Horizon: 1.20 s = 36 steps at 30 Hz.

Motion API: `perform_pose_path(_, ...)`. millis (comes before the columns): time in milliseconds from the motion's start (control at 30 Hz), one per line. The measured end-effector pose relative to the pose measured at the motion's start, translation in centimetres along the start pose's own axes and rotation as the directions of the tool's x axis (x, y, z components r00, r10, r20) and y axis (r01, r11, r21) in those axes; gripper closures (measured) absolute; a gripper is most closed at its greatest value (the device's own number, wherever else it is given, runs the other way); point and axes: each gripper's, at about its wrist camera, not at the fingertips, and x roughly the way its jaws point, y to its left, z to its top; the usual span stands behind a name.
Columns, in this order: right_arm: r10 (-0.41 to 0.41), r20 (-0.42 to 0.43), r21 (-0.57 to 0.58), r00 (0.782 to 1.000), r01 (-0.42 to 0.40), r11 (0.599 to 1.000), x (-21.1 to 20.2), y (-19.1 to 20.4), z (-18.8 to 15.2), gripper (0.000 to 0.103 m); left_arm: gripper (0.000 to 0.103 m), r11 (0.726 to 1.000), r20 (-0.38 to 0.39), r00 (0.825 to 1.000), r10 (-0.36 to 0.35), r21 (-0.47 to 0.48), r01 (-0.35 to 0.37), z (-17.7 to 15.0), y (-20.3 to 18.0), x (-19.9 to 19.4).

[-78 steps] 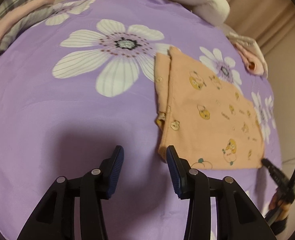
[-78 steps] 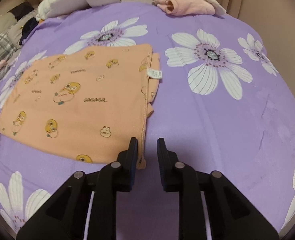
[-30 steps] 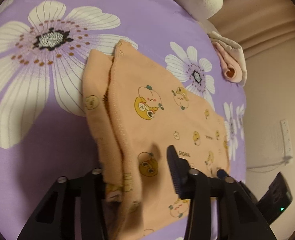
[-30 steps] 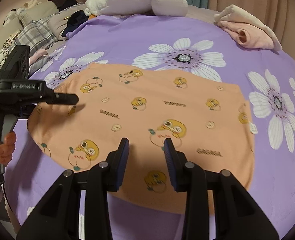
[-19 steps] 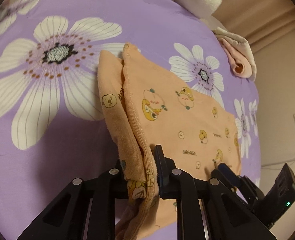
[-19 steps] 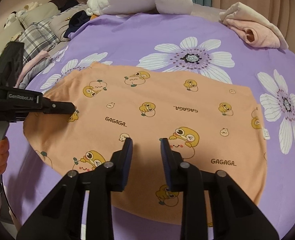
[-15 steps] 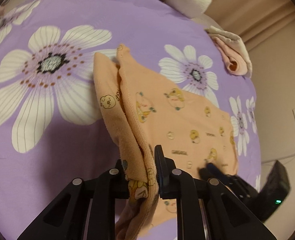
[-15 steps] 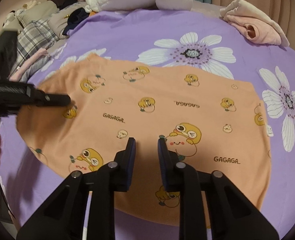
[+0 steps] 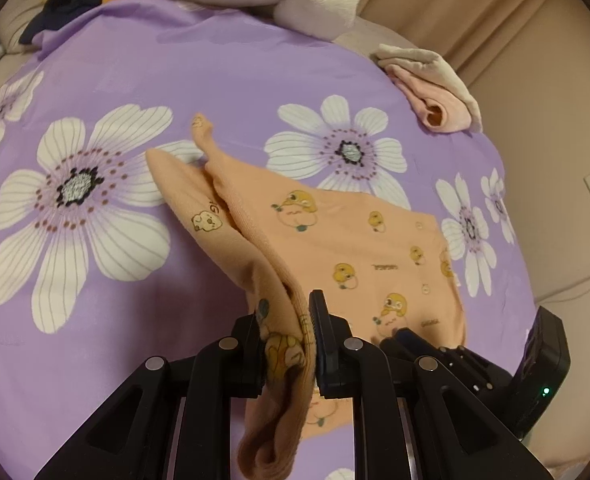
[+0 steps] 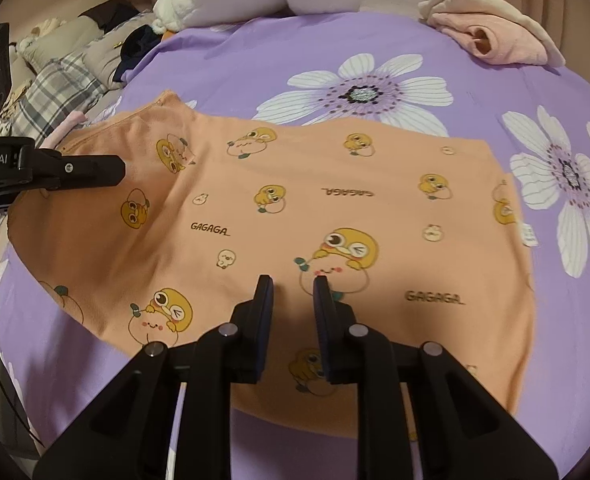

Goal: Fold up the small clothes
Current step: 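Grasp the side edge of the folded shirt with the left gripper, then fold the side edge over the shirt with the left gripper and release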

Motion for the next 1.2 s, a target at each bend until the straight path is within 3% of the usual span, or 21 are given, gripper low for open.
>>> perform_pose_path(433, 0.019, 0.044, 0.113, 0.999, -0.023, 0.993, -2.4, -3.6, -0.4, 0.08, 0.087, 0.996, -0.007, 1.0, -0.001, 0.089, 0.002, 0.3, -4.6, 1.0)
perform_pose_path(633, 0.11, 0.056, 0.251, 0.992, -0.12, 0.96, -2.6, -6.7, -1.1, 0.078, 0.09, 0.992, -0.039, 0.999, -0.012, 0.128, 0.017, -0.5, -6.9, 2.8)
perform_pose_path(800, 0.229, 0.101, 0.438, 0.968, -0.25, 0.863, -2.0, -10.2, -1.9, 0.071, 0.09, 0.982, -0.066, 0.998, -0.014, 0.185, 0.026, -1.4, -8.8, 4.0)
perform_pose_path(933, 0.398, 0.212, 0.592, 0.892, -0.442, 0.675, -0.7, -12.6, -2.2, 0.061, 0.09, 0.976, -0.093, 0.995, -0.028, 0.214, 0.048, -2.0, -9.8, 5.0)
perform_pose_path(1000, 0.435, 0.234, 0.619, 0.87, -0.478, 0.623, -0.2, -12.7, -2.0, 0.057, 0.09, 0.97, -0.129, 0.991, -0.039, 0.232, 0.068, -2.4, -10.3, 5.7)
perform_pose_path(1067, 0.454, 0.232, 0.62, 0.86, -0.491, 0.613, 0.3, -12.2, -1.5, 0.056, 0.09, 0.964, -0.133, 0.991, -0.009, 0.263, 0.044, -2.9, -10.5, 6.0)
perform_pose_path(1200, 0.479, 0.201, 0.589, 0.854, -0.496, 0.638, 0.4, -11.0, -0.3, 0.052, 0.09, 0.973, -0.144, 0.989, -0.032, 0.224, 0.064, -3.4, -8.9, 5.3)
